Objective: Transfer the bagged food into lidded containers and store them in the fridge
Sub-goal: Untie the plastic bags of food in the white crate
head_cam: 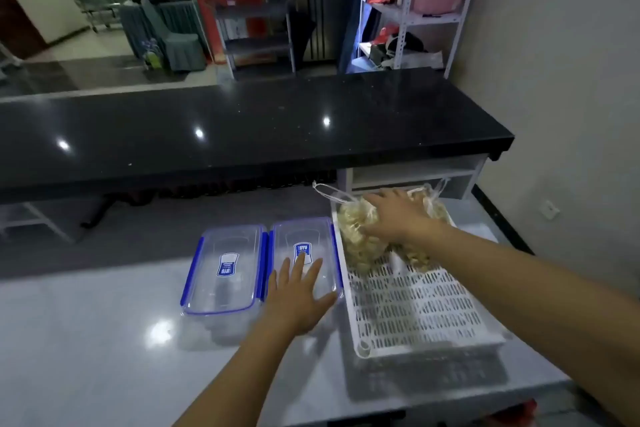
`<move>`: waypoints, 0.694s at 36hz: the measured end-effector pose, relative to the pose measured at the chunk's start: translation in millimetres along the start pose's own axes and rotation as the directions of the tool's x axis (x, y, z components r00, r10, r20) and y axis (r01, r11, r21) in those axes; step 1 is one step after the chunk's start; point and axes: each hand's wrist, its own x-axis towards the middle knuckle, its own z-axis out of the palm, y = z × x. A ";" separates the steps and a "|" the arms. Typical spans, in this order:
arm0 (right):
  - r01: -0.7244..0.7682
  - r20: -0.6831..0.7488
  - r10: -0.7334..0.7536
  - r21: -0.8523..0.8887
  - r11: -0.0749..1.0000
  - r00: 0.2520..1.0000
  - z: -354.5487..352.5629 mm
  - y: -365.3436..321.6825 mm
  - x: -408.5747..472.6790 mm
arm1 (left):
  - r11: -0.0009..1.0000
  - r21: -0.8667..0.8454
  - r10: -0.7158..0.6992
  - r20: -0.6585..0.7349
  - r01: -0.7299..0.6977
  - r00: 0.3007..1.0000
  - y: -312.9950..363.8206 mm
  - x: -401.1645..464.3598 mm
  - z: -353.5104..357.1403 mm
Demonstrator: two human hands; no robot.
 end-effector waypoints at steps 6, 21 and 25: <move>0.112 0.214 -0.076 -0.163 0.980 0.974 6.0 7.9 36.1 | 1.000 -0.024 -0.009 -0.001 0.009 1.000 -1.5 -3.2 -0.5; 0.215 0.252 -0.192 -0.069 0.974 0.949 20.8 19.4 62.8 | 0.999 -0.050 -0.015 0.013 0.016 1.000 -0.2 -7.0 -7.4; 0.190 0.189 -0.186 -0.004 0.982 0.964 22.9 14.2 49.3 | 0.999 -0.035 -0.006 0.023 0.006 1.000 -0.3 -6.2 -9.7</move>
